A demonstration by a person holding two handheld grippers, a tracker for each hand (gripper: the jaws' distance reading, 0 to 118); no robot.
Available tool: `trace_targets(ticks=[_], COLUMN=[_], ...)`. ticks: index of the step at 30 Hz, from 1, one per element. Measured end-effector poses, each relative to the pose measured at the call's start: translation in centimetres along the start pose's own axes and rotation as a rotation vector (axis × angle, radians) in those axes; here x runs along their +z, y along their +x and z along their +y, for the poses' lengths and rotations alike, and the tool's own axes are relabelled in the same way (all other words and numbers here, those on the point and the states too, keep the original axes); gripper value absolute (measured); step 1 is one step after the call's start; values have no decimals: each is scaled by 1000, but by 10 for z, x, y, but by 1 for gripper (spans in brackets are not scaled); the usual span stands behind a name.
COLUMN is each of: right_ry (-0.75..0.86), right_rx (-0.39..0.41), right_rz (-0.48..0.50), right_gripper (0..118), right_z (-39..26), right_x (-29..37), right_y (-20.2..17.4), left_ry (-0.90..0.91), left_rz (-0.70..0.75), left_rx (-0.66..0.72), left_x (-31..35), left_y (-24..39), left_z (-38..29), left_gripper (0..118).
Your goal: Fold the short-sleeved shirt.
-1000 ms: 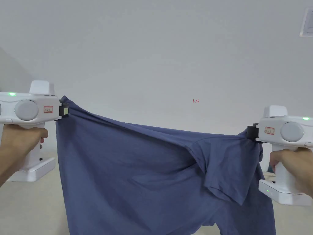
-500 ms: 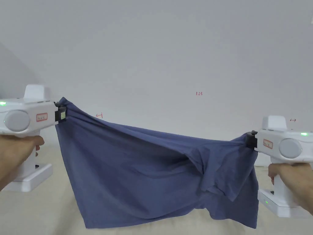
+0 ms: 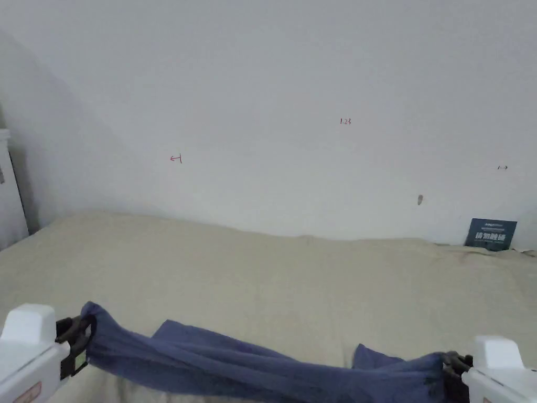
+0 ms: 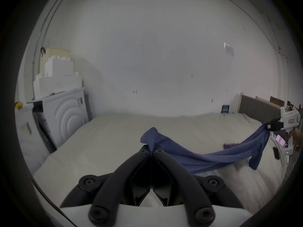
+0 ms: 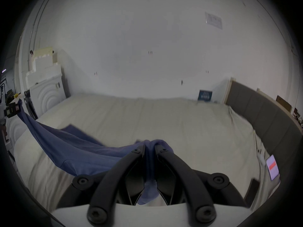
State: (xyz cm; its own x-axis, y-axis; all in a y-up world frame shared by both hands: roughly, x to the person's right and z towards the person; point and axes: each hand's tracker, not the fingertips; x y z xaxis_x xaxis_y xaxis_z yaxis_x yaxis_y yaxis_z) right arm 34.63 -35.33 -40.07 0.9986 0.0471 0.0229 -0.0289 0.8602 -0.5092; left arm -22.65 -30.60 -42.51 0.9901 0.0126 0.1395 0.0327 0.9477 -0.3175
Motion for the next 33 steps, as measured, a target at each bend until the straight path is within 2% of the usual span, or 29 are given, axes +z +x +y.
trace_targets(ticks=[7,9,12,15,20,23,28,29,31,32,33], right_ry=[-126,-153,-197,-213,-217,-229,-232,-224,-199,-185,-159], right_rx=[-26,-36,-19,-1,43,56,47,40,9,-6,-30], right_rz=[-50,-50,-74,-78,-108,-110,-118,-123,-134,-135,-141], right_gripper=[9,9,9,9,9,9,11,15,21,26,33], right_z=[-120,-141,-166,-180,-187,-188,-193,-194,-192,-191,-188], right_x=[36,44,47,52,56,51,50,51,59,64,71], right_y=[-10,-14,-19,-24,-26,-25,-31,-31,-35,-36,-38], left_ry=[-196,-233,-270,-295,-288,-306,-335,-332,-328,-326,-315], left_rz=[-12,-2,-5,0,-23,-32,-28,-23,-12,-1,19], left_rx=[16,-4,55,44,71,6,31,30,48,64,88], left_x=[55,64,78,85,96,106,105,103,101,101,102], left_y=[0,1,3,-1,-8,5,19,21,19,20,20], left_z=[-128,-155,-187,-211,-219,-219,-222,-224,-224,-222,-220], left_gripper=[0,0,0,0,0,0,0,1,14,25,49])
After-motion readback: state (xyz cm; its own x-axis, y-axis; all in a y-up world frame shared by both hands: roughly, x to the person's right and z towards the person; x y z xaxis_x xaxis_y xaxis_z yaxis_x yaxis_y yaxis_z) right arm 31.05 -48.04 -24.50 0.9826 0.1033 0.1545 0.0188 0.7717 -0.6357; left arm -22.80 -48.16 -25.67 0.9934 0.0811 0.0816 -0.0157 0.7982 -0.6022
